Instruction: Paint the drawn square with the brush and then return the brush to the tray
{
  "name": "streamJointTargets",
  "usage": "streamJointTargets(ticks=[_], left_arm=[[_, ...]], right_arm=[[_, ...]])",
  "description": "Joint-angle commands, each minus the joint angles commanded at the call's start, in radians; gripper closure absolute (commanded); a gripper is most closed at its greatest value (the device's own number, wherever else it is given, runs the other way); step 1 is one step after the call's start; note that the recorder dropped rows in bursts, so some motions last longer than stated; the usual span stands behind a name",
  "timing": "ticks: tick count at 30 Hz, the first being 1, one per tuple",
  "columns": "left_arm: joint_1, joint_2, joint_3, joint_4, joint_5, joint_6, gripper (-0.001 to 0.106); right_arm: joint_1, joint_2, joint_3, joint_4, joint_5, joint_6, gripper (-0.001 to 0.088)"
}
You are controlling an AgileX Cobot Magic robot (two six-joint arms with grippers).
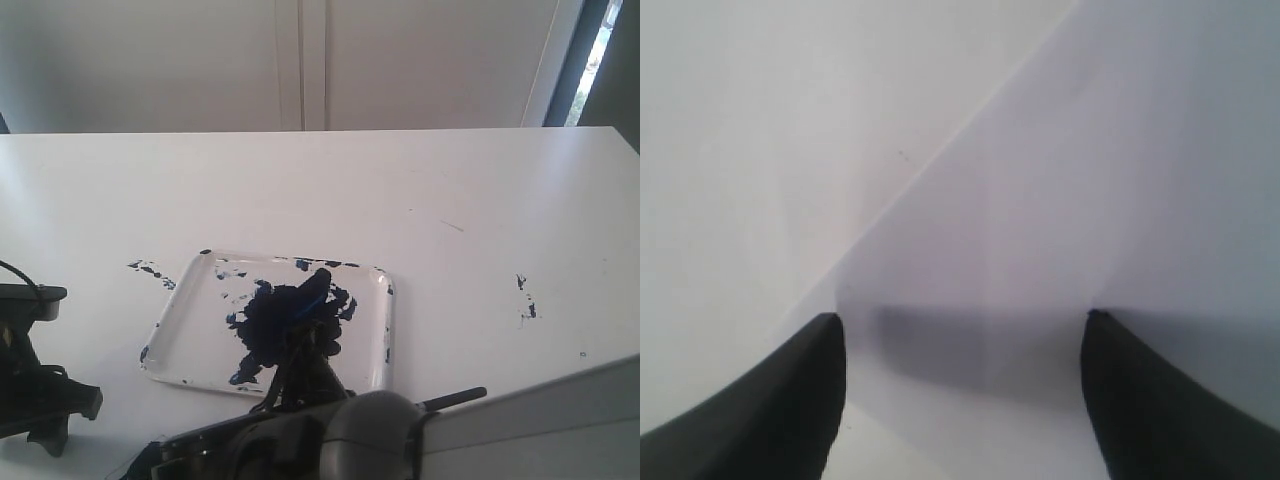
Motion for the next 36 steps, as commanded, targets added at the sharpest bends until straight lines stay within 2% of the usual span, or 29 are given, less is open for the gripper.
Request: streamJointTargets(ticks=[20, 36], left_arm=[[0.000, 0.000, 0.000, 0.000, -0.002, 0.000, 0.036], [0.000, 0.000, 0.000, 0.000, -0.003, 0.000, 0.036]], right_arm=[[-0.001, 0.027, 0.000, 0.001, 0.122, -0.007, 0.0868], [0.011, 0.020, 0.000, 0.048, 0.124, -0.007, 0.0868]])
